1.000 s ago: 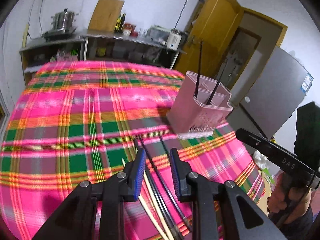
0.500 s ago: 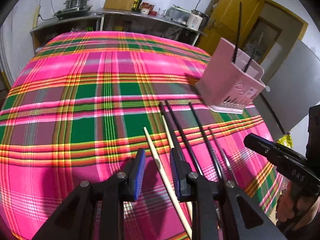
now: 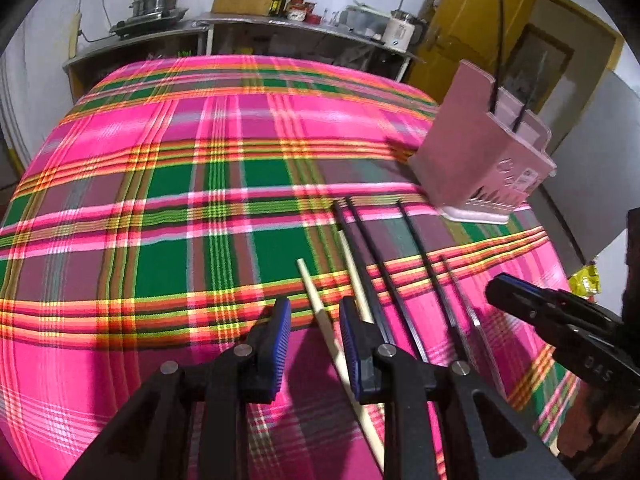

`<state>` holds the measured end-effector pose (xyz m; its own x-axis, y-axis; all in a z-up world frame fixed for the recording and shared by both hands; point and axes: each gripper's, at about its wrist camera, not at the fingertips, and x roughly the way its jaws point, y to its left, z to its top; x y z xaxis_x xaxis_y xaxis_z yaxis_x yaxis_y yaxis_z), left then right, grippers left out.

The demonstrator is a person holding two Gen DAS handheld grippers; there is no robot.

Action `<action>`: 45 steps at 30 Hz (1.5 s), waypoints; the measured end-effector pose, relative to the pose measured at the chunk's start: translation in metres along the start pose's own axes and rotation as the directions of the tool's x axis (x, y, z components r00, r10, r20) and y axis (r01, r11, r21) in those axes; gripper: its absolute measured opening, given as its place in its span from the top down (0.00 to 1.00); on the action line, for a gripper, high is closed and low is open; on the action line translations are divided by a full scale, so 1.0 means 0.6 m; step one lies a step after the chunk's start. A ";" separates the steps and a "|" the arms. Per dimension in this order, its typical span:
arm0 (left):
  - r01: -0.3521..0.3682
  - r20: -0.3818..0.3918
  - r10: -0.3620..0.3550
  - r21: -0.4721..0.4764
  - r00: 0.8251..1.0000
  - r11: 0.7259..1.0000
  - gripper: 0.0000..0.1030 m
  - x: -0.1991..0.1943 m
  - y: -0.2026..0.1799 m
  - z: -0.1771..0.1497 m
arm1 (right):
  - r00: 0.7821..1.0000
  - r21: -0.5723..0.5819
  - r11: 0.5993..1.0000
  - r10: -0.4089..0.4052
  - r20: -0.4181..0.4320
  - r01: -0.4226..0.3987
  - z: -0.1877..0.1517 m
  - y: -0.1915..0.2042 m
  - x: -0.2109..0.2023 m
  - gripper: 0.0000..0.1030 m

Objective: Organize utensils
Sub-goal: 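Move both open tools back down to the remaining chopsticks, then grasp a wooden chopstick with the left tool while the right tool grasps a thin metal chopstick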

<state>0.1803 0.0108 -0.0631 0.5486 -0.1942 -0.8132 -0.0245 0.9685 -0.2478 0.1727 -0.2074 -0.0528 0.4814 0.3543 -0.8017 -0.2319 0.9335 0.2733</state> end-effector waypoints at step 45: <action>-0.104 -0.022 0.109 0.141 0.994 0.984 0.95 0.016 -0.008 0.018 | 0.989 -0.075 0.991 -0.119 -0.084 0.113 0.013 0.005 0.062 0.95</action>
<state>0.1945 0.0060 -0.0638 0.5240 -0.0913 -0.8468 0.0368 0.9957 -0.0845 0.1961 -0.1909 -0.0776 0.4327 0.2349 -0.8704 -0.2390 0.9608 0.1404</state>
